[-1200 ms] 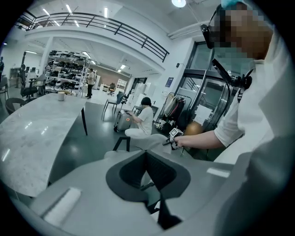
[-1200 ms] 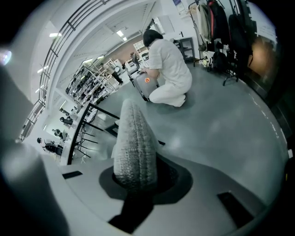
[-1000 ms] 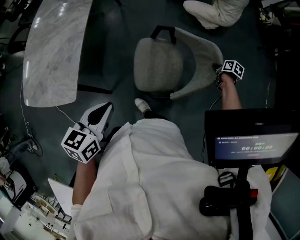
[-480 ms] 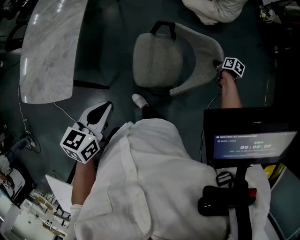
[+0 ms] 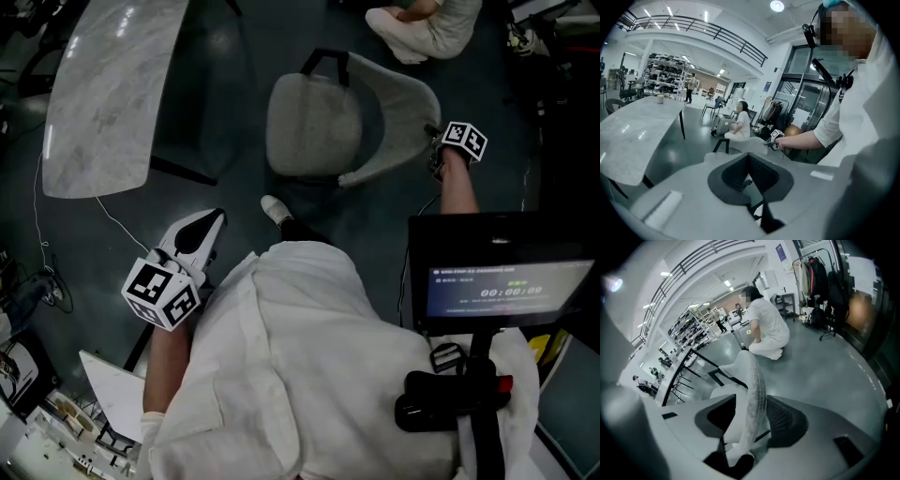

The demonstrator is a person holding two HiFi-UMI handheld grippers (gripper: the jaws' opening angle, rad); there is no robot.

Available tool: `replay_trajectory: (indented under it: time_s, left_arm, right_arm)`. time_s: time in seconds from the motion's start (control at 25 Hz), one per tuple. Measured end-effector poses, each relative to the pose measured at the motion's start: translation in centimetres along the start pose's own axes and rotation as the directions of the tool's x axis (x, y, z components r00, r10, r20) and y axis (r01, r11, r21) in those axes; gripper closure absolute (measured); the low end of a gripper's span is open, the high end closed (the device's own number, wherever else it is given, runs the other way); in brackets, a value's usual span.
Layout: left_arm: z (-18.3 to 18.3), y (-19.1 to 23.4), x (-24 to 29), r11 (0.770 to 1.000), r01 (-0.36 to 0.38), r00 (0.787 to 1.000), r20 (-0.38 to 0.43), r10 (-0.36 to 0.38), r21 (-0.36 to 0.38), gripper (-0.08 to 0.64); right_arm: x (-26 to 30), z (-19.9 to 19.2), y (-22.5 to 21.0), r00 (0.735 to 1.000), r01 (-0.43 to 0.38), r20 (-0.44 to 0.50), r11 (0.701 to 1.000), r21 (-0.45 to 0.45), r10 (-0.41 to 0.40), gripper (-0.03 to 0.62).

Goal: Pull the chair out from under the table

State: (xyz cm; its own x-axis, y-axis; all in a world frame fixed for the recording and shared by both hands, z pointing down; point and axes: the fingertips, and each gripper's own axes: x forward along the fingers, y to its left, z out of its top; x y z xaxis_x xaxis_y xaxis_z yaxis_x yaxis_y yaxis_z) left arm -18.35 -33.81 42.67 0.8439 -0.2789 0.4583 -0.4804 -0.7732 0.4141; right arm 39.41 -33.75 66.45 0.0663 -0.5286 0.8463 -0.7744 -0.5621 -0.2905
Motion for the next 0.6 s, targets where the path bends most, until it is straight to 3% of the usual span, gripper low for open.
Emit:
replay_trajectory:
  time_s: [0.16,0.28,0.36,0.48,0.6]
  left_arm:
    - [-1.8,-3.8,-1.9,1.000,-0.002,0.999,0.048,0.002,0.009,0.552]
    - [-3.7,-5.3,-5.4,1.000,0.008,0.996,0.088,-0.009,0.013,0.552]
    - [-5.2,-6.0,-7.6,1.000,0.017,0.994,0.104,-0.018,0.011,0.552]
    - [-7.8,-8.0,-10.2,0.999,0.043,0.992,0.116,-0.043,0.007,0.552]
    - [-10.5,-10.6,-11.6,0.997,0.072,0.992,0.105,-0.072,-0.002,0.552]
  right_arm:
    - [-4.4,-0.7,-0.3,0.997,0.018,0.071,0.995,-0.094,-0.011,0.416]
    - [-8.4,-3.3,2.9,0.991,0.004,0.129,0.986,-0.169,0.018,0.417]
    - [-11.0,-6.2,5.8,0.987,-0.018,0.149,0.974,-0.227,0.053,0.441]
    - [-15.3,-12.0,10.0,0.980,-0.080,0.148,0.948,-0.309,0.131,0.541]
    - [-19.9,-19.0,14.0,0.968,-0.164,0.112,0.907,-0.387,0.223,0.576]
